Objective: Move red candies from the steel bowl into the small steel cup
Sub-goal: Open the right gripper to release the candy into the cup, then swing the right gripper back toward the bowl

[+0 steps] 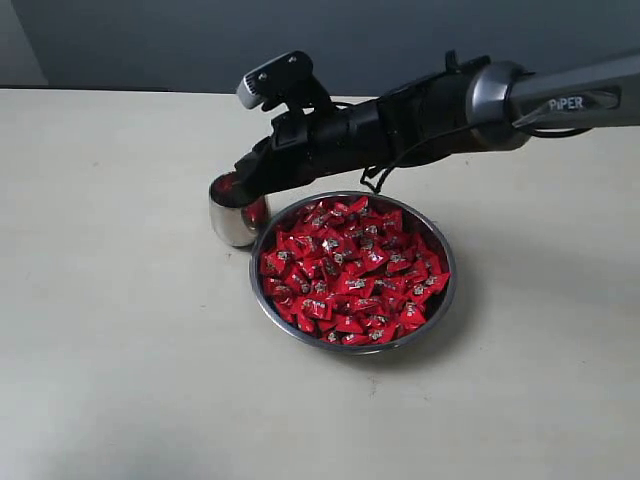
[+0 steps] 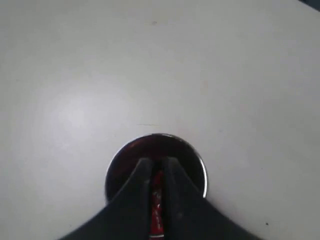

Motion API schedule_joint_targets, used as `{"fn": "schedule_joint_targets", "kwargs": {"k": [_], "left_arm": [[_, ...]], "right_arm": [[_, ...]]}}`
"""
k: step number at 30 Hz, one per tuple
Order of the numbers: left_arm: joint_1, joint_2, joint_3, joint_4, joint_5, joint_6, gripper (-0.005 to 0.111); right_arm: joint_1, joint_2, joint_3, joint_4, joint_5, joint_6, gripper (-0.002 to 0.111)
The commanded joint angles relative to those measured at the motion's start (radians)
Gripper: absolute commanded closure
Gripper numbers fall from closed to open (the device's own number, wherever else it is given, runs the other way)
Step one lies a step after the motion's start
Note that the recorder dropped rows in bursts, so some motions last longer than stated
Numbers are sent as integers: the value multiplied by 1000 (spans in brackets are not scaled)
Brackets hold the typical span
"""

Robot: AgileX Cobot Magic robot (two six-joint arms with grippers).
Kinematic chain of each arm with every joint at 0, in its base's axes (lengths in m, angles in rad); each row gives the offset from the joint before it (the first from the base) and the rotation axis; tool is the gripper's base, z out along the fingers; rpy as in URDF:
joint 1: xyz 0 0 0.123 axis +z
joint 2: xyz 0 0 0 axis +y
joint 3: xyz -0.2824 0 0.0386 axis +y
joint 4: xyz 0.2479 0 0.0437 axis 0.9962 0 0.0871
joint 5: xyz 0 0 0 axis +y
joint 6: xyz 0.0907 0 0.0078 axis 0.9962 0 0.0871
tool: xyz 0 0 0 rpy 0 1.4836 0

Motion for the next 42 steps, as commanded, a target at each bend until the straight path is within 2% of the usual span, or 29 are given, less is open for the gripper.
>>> {"fn": "schedule_joint_targets", "kwargs": {"k": [1,5,8,10,27,33,42], "left_arm": [[1,-4,4,-3,-2,-2,106],[1,-4,4,-3,-2,-2,106],[1,-4,4,-3,-2,-2,106],[1,-4,4,-3,-2,-2,106],[1,-4,4,-3,-2,-2,106],[1,-4,4,-3,-2,-2,106],[1,-4,4,-3,-2,-2,106]], "right_arm": [[-3,-65,38,-14,-35,5,108],[-3,-129,102,26,-133,-14,108],[-3,-186,166,176,-166,-161,108],[-3,-222,202,176,-166,-235,108],[-112,-483,500,176,-247,-181,109],[-122,-556,579,176,-337,-181,109],[-122,-621,645,176,-357,-175,109]]}}
